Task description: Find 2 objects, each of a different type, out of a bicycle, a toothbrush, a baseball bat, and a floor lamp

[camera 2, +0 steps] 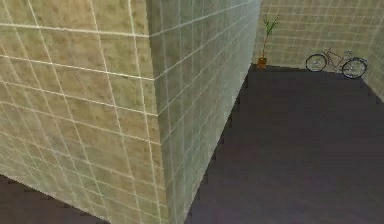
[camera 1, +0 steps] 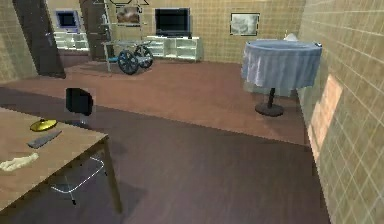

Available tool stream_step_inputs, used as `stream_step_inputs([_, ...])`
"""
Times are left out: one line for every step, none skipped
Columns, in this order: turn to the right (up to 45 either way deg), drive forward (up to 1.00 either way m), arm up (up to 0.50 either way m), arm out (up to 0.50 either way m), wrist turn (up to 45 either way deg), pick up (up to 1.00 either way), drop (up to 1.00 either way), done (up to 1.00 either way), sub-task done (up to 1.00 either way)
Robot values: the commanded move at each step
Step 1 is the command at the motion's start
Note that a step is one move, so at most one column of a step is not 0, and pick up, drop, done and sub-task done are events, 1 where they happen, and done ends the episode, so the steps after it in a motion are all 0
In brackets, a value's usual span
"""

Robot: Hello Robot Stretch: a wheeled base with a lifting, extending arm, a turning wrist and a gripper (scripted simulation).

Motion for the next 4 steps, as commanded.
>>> stream_step_inputs([0.0,1.0,0.0,0.0,0.0,0.0,0.0,0.0,0.0])
stream_step_inputs([18.0,0.0,0.0,0.0,0.0,0.0,0.0,0.0,0.0])
stream_step_inputs([0.0,0.1,0.0,0.0,0.0,0.0,0.0,0.0,0.0])
stream_step_inputs([-39.0,0.0,0.0,0.0,0.0,0.0,0.0,0.0,0.0])
